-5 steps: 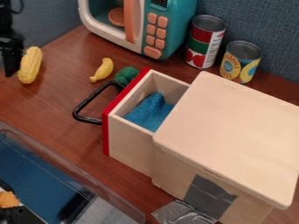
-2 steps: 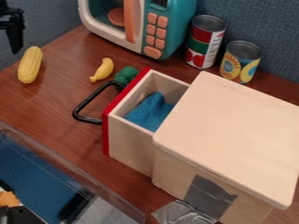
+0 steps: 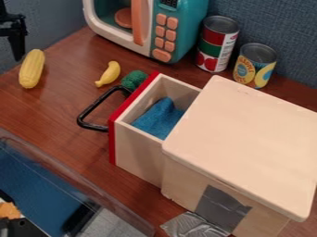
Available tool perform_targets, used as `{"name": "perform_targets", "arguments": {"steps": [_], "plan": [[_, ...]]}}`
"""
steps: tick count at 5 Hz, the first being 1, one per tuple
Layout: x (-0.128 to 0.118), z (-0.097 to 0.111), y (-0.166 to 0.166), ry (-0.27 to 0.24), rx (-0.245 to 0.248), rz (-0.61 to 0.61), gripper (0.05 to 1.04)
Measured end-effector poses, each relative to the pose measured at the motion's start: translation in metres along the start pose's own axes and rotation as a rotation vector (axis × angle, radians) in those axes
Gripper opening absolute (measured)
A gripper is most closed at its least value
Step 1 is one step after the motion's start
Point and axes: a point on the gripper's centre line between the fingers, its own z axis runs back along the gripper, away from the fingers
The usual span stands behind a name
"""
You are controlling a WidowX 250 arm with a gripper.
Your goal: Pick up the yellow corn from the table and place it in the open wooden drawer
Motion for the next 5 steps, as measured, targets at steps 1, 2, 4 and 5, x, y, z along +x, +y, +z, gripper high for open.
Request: {"name": "perform_targets", "arguments": {"steps": [1,2,4,5], "plan": [[0.0,-0.011,-0.018,-0.004,0.008,-0.042,1.0],[-0.004,-0.006,-0.046,-0.061,0.029,-0.105,1.0],[0.013,-0.016,-0.056,-0.153,0.15,-0.144,0.999],[0.024,-0.034,-0.041,-0.151,0.236,-0.155,0.999]]}}
